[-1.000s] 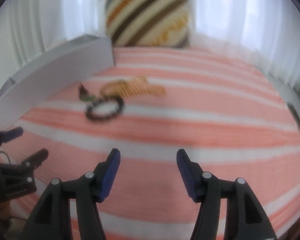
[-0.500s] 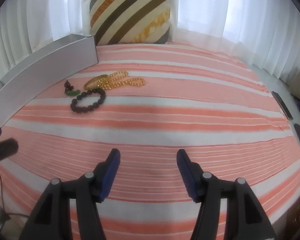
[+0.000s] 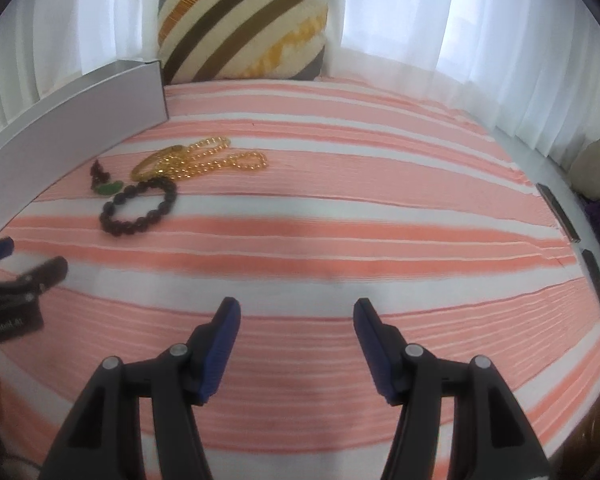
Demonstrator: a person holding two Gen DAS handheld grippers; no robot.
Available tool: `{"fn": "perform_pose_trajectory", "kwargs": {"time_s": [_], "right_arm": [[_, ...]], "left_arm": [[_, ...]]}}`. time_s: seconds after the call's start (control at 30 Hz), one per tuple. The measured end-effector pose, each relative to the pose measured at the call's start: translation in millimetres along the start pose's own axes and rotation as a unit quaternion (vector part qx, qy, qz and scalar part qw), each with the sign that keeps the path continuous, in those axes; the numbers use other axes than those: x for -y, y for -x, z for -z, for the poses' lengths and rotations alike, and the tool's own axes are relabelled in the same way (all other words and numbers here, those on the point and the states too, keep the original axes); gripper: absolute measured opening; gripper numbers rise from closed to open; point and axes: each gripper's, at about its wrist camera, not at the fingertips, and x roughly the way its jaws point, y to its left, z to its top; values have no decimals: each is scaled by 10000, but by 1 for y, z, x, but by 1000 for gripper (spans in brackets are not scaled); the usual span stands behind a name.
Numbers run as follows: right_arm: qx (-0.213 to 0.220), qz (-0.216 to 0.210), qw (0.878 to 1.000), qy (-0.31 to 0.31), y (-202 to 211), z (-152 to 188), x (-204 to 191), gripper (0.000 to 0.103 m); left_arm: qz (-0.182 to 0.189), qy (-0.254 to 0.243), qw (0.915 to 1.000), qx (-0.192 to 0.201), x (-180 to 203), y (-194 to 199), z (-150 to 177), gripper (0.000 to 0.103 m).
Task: Organize jewelry
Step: 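Move both open tools back over the remaining jewelry on the sheet, then grasp the jade pendant cord with the left tool while the right grasps the gold bangle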
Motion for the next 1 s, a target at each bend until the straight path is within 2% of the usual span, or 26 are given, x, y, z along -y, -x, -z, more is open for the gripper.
{"fn": "perform_pose_trajectory", "kwargs": {"time_s": [0.3, 0.47, 0.6, 0.73, 0.8, 0.87, 1.0], "right_arm": [[-62, -105, 9998, -138, -24, -4, -1, 60], [-24, -179, 9995, -269, -28, -4, 4, 66], [-70, -180, 9991, -377, -30, -4, 8, 77], [-77, -209, 9991, -374, -30, -5, 8, 79], [-122, -226, 9992, -298, -30, -6, 8, 79], [-276, -349, 9988, -220, -30, -10, 9, 79], [-182, -828, 9964, -68, -22, -27, 4, 79]], "left_arm": [[284, 260, 9992, -78, -3, -17, 3, 102], [268, 262, 9993, -75, -1, -18, 2, 103], [268, 261, 9993, -77, -1, -18, 2, 103], [268, 228, 9993, -94, 1, -19, 1, 102], [383, 113, 9990, -216, 1, -21, -3, 102], [532, -51, 9979, -370, -2, -21, -9, 102], [687, -17, 9976, -82, -21, -10, -30, 102]]}}
